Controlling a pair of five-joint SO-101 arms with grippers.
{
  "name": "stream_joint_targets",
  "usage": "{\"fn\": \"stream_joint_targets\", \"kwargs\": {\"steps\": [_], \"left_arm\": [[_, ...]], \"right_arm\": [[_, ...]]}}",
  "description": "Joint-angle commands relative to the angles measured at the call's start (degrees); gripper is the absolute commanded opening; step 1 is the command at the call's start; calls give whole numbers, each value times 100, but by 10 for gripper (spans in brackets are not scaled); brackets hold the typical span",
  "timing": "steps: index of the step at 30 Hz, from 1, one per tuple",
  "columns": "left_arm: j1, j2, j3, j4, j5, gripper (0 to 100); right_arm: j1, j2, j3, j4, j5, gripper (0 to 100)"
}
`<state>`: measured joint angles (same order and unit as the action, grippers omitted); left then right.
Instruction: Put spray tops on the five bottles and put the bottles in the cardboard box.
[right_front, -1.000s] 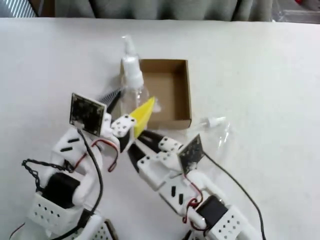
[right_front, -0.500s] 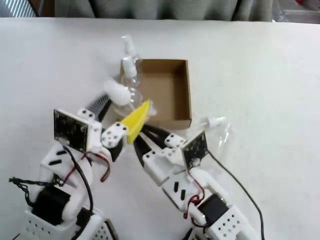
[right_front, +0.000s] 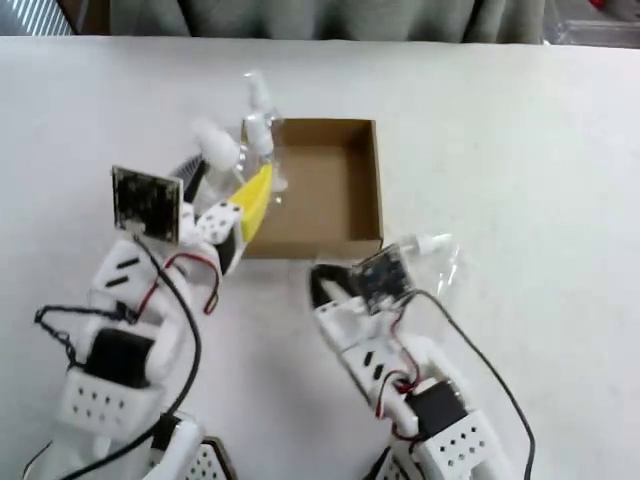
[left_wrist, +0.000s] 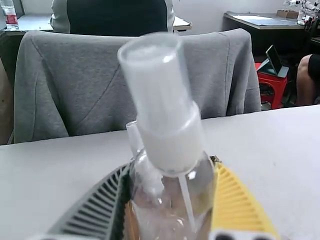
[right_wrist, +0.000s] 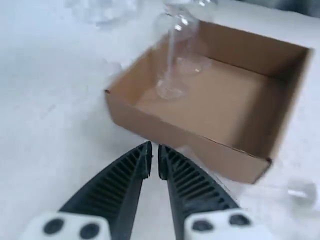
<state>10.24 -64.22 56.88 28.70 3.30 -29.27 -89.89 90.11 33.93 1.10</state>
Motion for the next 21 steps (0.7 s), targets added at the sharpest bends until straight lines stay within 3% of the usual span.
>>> {"fn": "stream_joint_targets", "kwargs": {"steps": [1,4,10,21], "left_arm": [[-75,479,0,-853,-70,21],[-75,910,149,-1380,-53,21],[-31,1596,158,-1662,-62,21],[-75,2325,334,-2013,-62,21]], "right_arm": [[945,-66,62,242,88,15],[1508,-66,448,224,97,15],[2273,-57,703,277,88,15],[2431,-4,703,857,70,15]]}}
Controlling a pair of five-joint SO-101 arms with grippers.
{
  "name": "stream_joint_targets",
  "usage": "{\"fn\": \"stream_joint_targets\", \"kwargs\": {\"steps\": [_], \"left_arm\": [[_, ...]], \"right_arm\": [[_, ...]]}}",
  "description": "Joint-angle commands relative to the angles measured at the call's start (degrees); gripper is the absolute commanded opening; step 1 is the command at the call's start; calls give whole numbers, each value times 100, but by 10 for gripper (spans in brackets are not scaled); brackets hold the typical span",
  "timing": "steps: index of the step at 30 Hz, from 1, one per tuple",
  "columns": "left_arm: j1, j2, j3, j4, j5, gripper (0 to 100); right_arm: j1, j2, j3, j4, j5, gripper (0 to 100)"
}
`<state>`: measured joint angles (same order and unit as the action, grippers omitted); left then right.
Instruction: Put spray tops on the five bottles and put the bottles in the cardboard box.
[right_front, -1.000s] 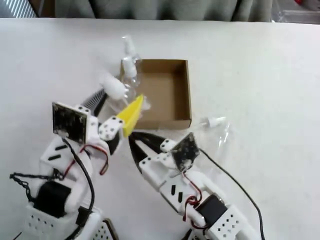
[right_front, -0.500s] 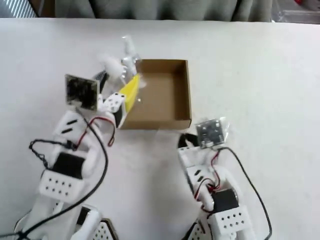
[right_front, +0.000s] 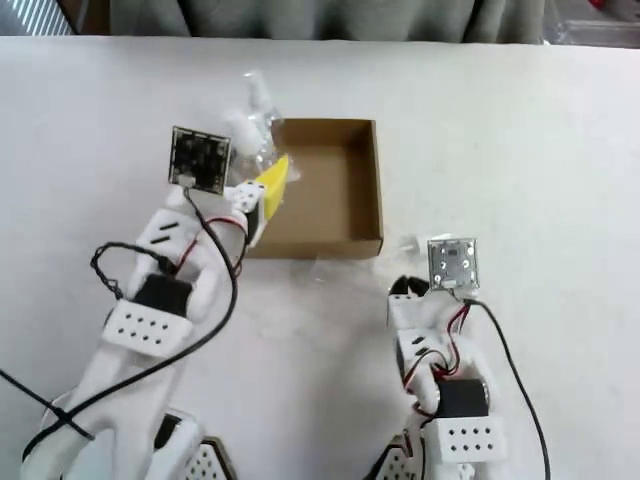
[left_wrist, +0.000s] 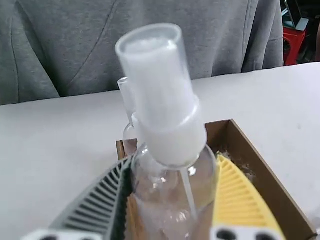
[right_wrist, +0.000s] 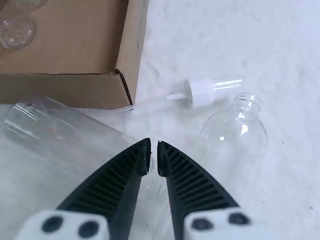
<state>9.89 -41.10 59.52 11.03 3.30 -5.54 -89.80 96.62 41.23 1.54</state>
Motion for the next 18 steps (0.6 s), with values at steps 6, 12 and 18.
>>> {"fn": "stream_joint_targets", "kwargs": {"steps": [6,12,18], "left_arm": [[-48,66,633,-1204,-35,21],[-40,84,686,-1055,-53,22],[-40,84,686,-844,-62,22]], "right_arm": [[207,-13,53,189,35,15],[233,-13,53,189,35,15],[233,-13,53,189,35,16]]}}
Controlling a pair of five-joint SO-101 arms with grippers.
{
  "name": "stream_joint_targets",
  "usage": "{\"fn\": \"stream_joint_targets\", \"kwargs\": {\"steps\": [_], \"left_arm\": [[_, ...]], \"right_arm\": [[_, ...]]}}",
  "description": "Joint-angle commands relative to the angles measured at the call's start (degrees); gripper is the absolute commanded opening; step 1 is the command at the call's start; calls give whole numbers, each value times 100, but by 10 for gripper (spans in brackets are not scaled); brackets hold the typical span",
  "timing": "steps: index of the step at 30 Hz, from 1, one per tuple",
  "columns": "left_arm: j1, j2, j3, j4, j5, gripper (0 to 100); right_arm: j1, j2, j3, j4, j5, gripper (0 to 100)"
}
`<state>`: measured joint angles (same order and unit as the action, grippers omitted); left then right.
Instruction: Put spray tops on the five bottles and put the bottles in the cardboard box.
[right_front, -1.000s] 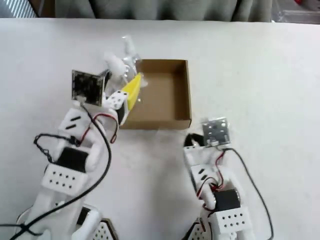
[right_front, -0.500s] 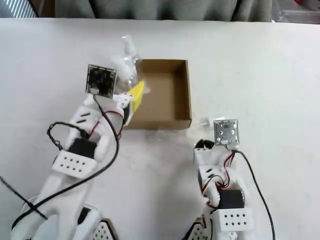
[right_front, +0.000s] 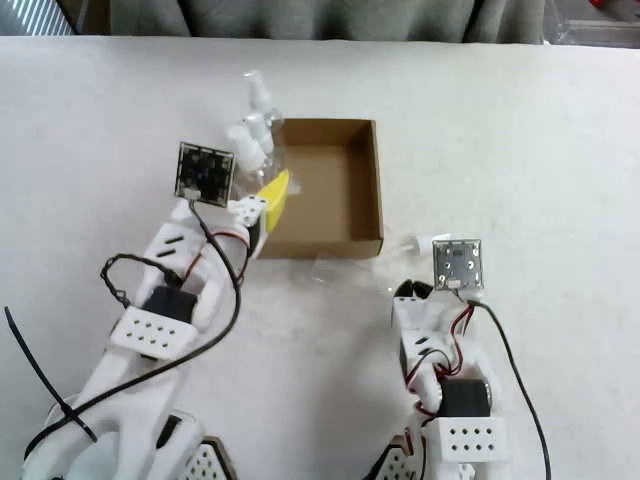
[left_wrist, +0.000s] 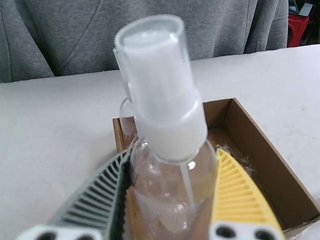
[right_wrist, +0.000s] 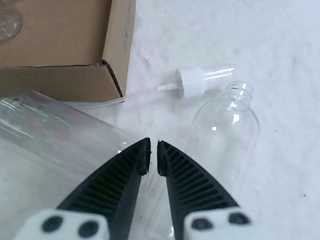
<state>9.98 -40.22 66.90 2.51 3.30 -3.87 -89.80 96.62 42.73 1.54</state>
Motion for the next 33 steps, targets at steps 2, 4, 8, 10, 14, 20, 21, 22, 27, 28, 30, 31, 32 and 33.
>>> {"fn": "stream_joint_targets", "kwargs": {"steps": [2,4,8,10,14,20,21,22,27,28,30,31,32,33], "left_arm": [[-48,57,-53,9,-62,22],[-48,295,-123,-70,-62,22],[-48,1042,-255,-712,-62,22],[-57,1349,-316,-949,-62,22],[-171,1534,-290,-1160,-62,22],[-242,1560,-220,-1152,-62,22],[-224,1560,-167,-1169,-62,22],[-207,1560,-141,-1169,-62,23],[-207,1560,-97,-1169,-62,24],[-207,1560,-97,-1169,-62,24],[-198,1569,-88,-1169,-62,24],[-189,1569,-88,-1152,-62,24],[-189,1569,-88,-1134,-62,24],[-189,1569,-79,-1134,-62,24]], "right_arm": [[66,-13,53,40,35,16],[66,-13,53,40,35,16],[66,-13,53,31,35,16],[66,-13,53,31,35,16],[66,-13,53,31,44,16],[66,-13,53,31,44,16],[66,-13,53,31,44,16],[66,-13,53,31,44,16],[66,-13,53,31,44,16],[66,-13,53,31,44,16],[75,-13,53,31,44,16],[75,-13,53,31,44,16],[75,-13,53,31,44,16],[75,-13,53,31,44,16]]}}
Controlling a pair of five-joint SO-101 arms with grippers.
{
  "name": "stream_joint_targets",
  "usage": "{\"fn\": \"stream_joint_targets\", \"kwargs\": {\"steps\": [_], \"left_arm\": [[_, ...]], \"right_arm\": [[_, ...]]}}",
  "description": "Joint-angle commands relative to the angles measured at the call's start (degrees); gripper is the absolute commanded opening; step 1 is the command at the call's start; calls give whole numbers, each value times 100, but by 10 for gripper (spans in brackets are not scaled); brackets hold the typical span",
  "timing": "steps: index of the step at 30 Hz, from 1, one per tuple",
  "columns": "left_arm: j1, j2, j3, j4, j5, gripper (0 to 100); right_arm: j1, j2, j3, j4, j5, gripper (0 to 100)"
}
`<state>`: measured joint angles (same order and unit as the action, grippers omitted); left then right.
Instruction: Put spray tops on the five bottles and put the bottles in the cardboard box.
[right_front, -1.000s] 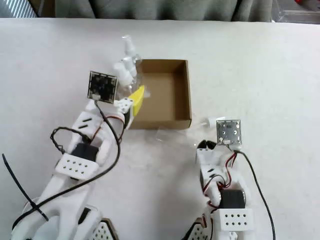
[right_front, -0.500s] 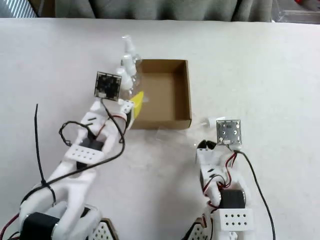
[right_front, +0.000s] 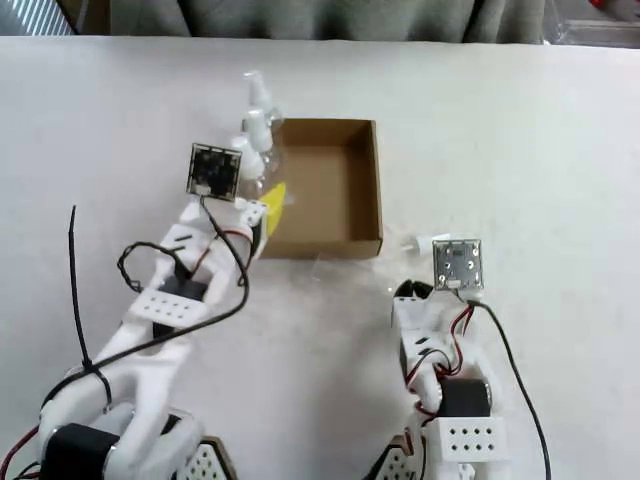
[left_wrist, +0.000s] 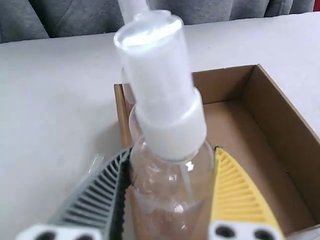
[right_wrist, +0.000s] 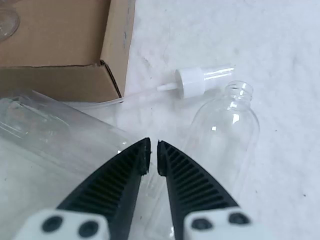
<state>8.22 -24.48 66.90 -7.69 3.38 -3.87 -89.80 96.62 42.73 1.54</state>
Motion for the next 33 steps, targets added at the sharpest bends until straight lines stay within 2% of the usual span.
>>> {"fn": "stream_joint_targets", "kwargs": {"steps": [1,21,25,29,33], "left_arm": [[-13,-4,-79,-114,-70,24],[-22,-4,97,-132,-26,24],[-4,391,44,-167,-26,24],[22,1077,-97,-668,-18,24],[13,1182,-97,-818,-18,24]], "right_arm": [[75,-13,53,31,44,16],[75,-13,53,31,44,16],[84,-13,53,31,44,16],[145,-13,53,31,44,16],[189,-13,53,31,44,16]]}}
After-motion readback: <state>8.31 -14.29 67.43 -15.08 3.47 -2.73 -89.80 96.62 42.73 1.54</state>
